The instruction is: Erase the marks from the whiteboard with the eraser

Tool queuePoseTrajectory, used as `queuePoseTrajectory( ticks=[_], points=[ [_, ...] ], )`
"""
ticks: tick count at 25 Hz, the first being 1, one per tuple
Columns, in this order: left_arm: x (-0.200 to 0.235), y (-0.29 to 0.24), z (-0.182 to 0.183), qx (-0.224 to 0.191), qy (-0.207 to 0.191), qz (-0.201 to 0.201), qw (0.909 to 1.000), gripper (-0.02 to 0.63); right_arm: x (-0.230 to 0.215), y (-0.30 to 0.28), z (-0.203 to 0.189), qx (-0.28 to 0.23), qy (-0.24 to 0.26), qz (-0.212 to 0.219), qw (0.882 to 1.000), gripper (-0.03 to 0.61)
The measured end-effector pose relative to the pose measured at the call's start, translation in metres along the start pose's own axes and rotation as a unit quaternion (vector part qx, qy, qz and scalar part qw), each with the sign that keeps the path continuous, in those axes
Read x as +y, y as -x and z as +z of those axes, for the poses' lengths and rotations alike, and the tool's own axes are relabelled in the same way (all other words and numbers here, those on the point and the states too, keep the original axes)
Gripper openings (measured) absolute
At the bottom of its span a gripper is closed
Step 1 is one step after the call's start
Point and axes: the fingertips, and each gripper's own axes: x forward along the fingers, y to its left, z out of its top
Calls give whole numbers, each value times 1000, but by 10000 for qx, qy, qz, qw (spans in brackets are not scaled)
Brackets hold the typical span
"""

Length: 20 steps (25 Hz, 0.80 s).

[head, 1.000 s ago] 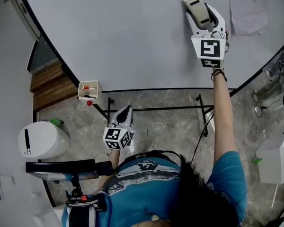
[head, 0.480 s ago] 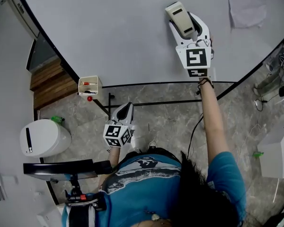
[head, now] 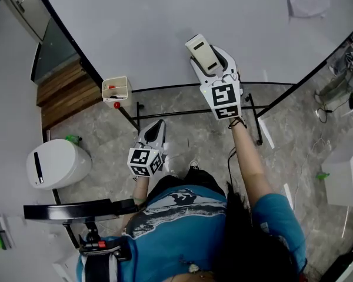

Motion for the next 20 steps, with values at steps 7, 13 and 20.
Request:
queuePoseTrajectory(
  ticks=[7,13,20],
  points=[
    [-2,41,-28,189,162,-198,9995,3,93,47,-44,659,-495,259,9963,262],
    [-13,58,-43,214,312,-293,9989,3,157,90,-70,1083,-877,524,9889,262],
    [-26,81,-54,269,363,-213,9988,3,203,134,-100,1491,-1286,747,9776,262]
  ],
)
